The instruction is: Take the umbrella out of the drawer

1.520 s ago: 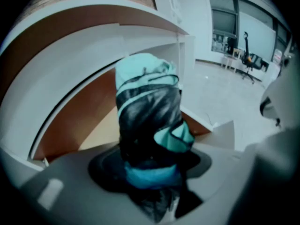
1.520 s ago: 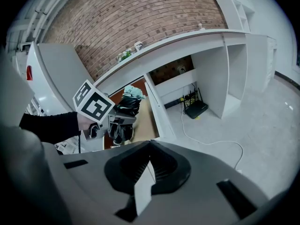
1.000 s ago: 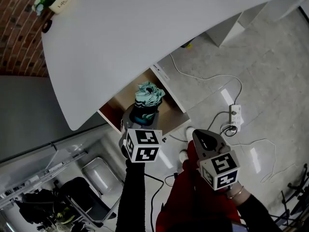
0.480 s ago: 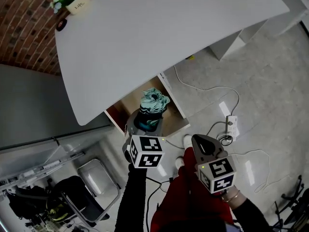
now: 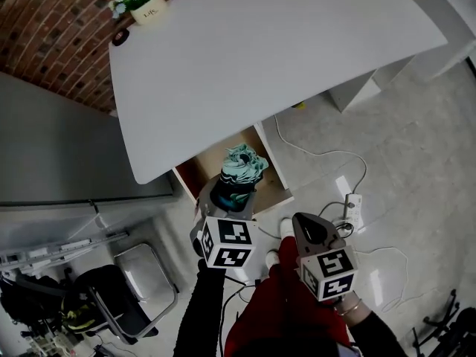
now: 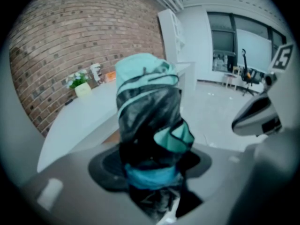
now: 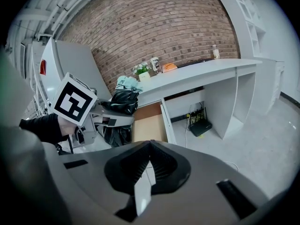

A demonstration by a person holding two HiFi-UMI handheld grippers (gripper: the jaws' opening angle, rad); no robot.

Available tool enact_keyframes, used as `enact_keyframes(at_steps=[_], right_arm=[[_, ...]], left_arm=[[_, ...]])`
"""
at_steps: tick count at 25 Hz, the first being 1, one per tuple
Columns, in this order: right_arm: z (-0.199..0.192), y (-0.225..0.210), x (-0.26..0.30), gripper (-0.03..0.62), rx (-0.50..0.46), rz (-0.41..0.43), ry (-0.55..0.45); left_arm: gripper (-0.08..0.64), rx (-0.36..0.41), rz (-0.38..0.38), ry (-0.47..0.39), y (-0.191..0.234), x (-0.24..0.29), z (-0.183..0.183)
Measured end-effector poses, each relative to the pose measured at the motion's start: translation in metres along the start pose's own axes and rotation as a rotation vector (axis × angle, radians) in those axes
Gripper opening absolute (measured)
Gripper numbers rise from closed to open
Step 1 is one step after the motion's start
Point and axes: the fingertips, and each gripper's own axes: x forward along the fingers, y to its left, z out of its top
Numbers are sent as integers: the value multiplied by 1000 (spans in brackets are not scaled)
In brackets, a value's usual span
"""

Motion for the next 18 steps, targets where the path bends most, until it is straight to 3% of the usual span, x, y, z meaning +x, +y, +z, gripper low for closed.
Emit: enact_keyframes(at_steps=[18], right_arm=[[16,30,-27,-2,-66,19,-29]], left_arm=[[285,-133,37,-105,7,-82,19]])
